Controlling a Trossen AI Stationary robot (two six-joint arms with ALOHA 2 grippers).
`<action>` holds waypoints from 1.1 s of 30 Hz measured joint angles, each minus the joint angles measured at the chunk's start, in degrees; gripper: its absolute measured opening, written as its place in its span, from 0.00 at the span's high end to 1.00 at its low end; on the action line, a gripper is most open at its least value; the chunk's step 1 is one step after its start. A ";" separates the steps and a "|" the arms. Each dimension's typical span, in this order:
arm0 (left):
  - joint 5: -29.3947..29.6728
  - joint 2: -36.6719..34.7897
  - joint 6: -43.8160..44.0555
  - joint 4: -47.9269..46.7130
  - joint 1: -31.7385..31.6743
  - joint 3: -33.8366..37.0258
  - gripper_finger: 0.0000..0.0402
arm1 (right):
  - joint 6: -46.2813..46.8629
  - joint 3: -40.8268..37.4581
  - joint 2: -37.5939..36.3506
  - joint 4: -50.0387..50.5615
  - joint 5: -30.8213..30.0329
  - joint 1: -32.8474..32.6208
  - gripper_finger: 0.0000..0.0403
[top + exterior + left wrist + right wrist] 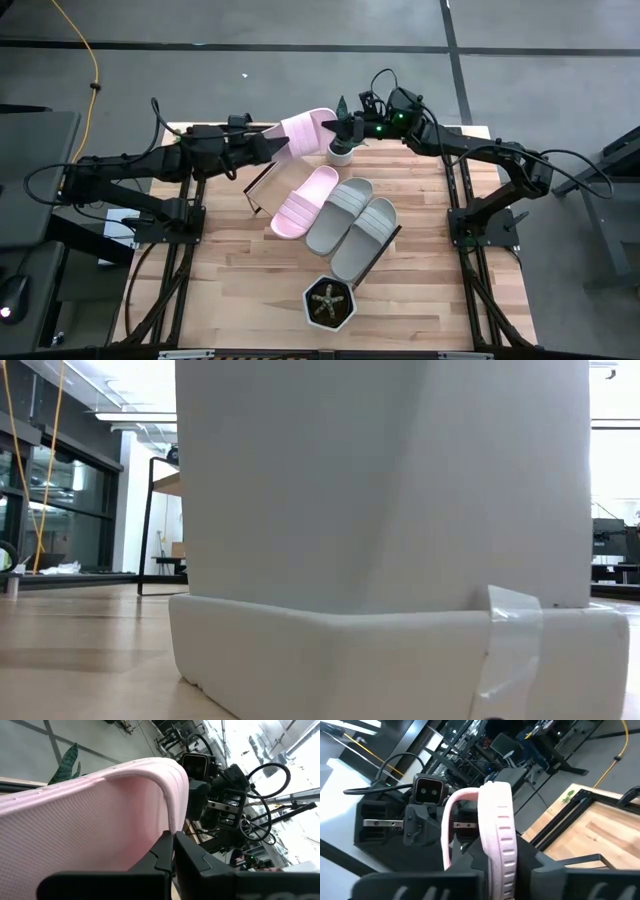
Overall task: Pick and place slides into the shelf
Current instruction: Put the pink slipper on the shelf
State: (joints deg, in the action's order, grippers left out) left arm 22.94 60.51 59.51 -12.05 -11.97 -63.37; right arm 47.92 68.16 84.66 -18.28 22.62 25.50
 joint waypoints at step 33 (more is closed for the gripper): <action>1.66 -0.02 -17.39 6.71 -0.02 -0.07 0.85 | -17.08 0.02 -23.51 23.65 -9.77 9.14 0.97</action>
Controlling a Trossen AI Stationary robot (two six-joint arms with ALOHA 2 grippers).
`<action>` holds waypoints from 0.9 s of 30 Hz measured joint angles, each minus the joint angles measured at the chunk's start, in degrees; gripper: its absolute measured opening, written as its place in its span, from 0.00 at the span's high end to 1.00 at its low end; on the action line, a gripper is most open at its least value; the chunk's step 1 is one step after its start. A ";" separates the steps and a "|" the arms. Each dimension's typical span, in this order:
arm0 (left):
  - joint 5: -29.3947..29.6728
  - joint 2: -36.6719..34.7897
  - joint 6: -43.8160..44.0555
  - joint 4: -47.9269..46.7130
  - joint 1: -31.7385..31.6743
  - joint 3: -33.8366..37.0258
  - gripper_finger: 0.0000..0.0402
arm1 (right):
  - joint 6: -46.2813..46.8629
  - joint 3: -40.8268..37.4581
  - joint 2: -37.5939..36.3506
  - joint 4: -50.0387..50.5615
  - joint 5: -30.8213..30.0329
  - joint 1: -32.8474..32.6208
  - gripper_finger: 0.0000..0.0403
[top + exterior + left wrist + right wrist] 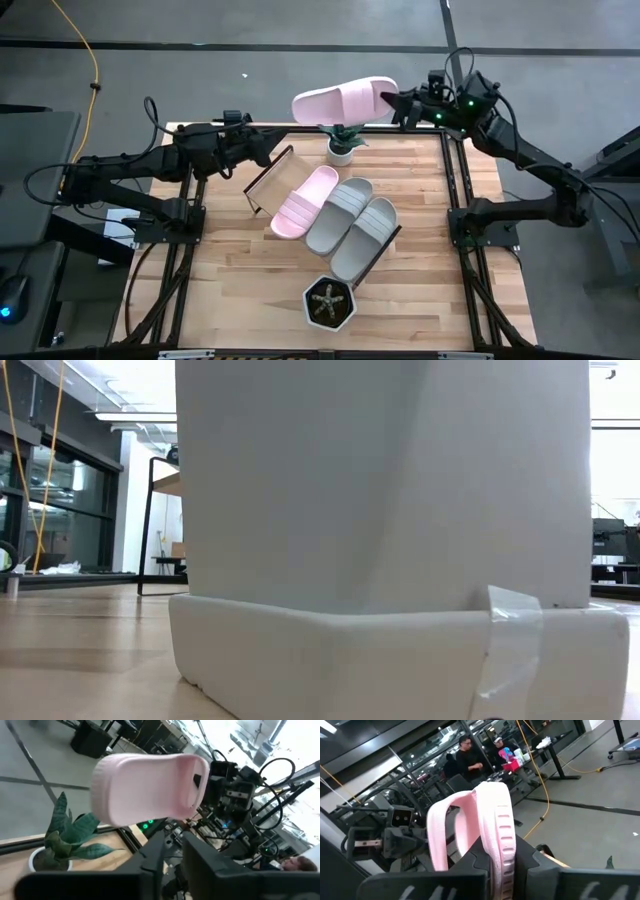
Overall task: Pick and place slides into the shelf
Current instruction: Put the pink slipper on the shelf
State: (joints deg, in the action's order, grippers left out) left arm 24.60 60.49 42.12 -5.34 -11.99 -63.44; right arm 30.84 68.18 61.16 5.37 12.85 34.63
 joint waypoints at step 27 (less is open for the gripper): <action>4.85 11.51 -3.51 28.17 0.00 0.09 0.45 | -0.12 -0.02 -0.08 -16.05 -3.79 -0.53 0.97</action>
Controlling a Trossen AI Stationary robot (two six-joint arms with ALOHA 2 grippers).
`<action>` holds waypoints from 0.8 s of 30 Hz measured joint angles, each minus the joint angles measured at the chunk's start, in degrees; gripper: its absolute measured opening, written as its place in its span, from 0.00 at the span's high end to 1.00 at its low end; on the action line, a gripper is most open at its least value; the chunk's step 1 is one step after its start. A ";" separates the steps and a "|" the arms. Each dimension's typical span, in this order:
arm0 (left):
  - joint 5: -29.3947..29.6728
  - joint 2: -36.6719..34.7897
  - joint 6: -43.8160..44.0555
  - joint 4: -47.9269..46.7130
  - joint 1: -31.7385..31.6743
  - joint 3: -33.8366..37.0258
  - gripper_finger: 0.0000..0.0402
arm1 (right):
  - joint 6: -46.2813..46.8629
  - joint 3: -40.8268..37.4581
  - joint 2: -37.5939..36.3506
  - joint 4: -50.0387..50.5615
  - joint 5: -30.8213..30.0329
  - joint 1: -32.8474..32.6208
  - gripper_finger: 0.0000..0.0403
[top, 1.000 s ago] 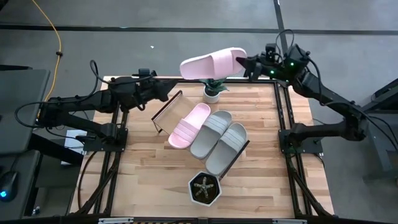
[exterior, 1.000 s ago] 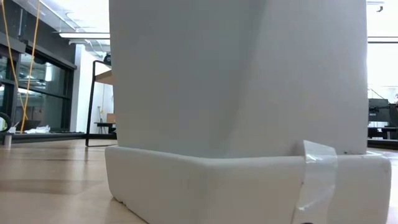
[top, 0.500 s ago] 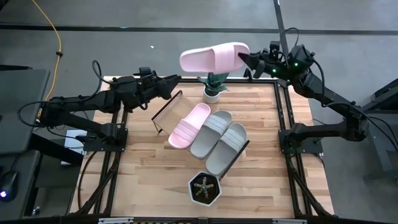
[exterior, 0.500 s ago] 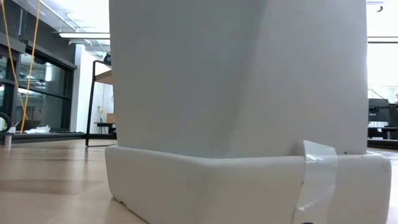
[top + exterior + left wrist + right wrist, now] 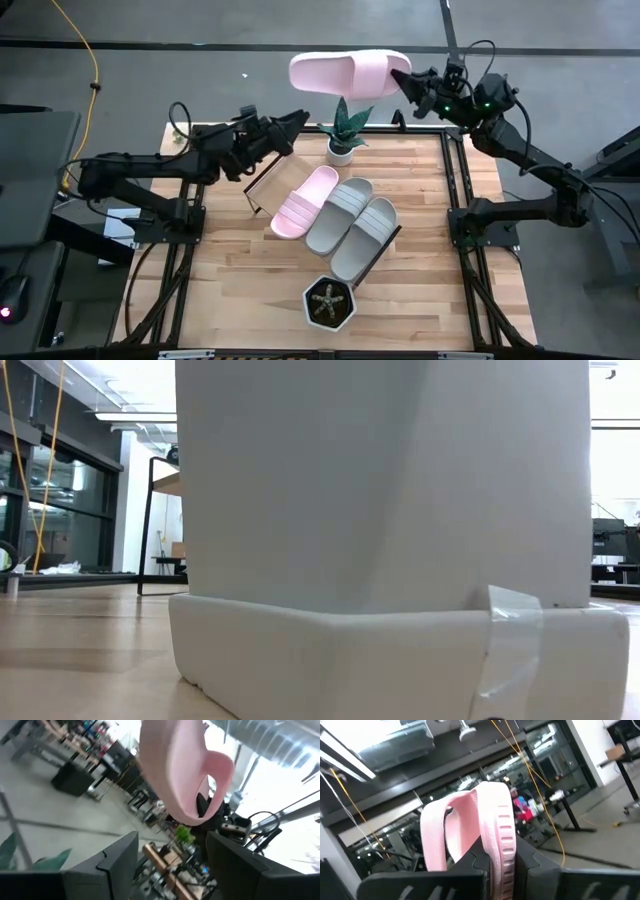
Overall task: Pick and place slides into the shelf
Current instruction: Put the pink slipper on the shelf
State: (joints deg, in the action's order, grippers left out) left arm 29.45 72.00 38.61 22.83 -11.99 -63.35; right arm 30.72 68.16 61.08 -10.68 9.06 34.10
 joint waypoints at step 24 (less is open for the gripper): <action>-3.33 4.87 -17.92 21.63 0.00 -0.02 0.45 | -0.79 0.00 3.10 -8.34 -2.64 -7.72 0.97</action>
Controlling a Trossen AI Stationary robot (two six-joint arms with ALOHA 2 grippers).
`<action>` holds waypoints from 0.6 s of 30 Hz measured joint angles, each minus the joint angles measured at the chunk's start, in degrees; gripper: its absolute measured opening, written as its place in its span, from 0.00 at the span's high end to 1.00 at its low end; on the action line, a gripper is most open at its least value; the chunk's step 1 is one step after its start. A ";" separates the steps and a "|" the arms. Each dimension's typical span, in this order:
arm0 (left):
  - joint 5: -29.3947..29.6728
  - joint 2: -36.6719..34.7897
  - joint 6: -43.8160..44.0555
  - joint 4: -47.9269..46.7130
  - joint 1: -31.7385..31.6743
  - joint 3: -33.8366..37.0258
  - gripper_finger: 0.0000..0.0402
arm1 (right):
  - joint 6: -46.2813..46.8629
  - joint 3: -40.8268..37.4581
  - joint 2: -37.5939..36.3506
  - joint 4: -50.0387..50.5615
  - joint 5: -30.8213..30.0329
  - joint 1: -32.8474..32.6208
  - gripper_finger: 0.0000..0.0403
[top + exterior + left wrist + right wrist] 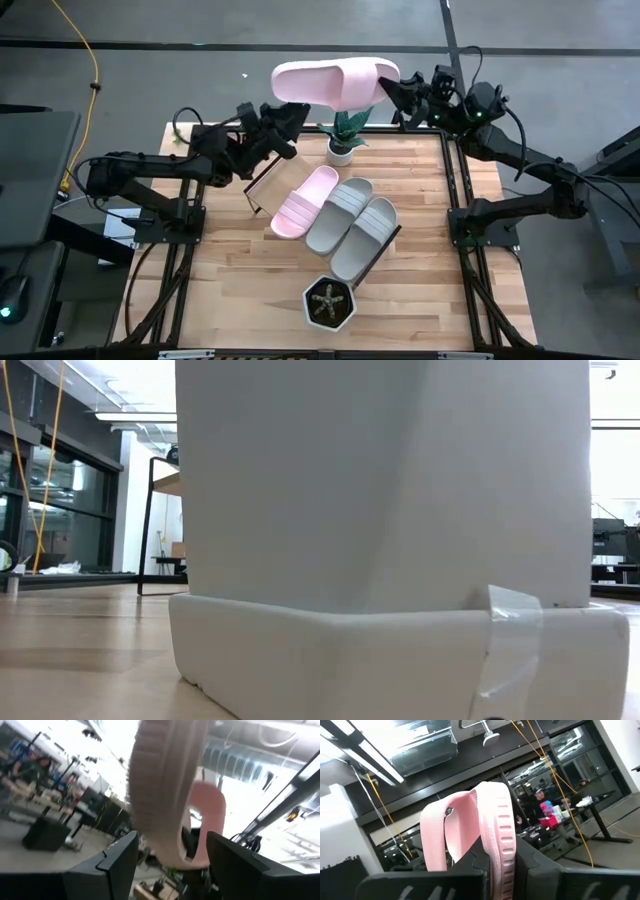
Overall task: Pick and place slides into the shelf
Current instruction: Put the pink slipper on the shelf
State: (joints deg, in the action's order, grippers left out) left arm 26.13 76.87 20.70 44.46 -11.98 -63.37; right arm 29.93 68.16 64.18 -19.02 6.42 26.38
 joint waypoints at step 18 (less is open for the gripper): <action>-4.56 4.03 -6.89 3.60 0.10 -5.88 0.47 | 0.66 0.00 1.20 -1.88 -0.39 -3.33 0.97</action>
State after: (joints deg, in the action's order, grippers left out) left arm 21.56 80.90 13.80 48.05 -11.88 -69.25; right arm 30.59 68.16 65.39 -20.90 6.02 23.05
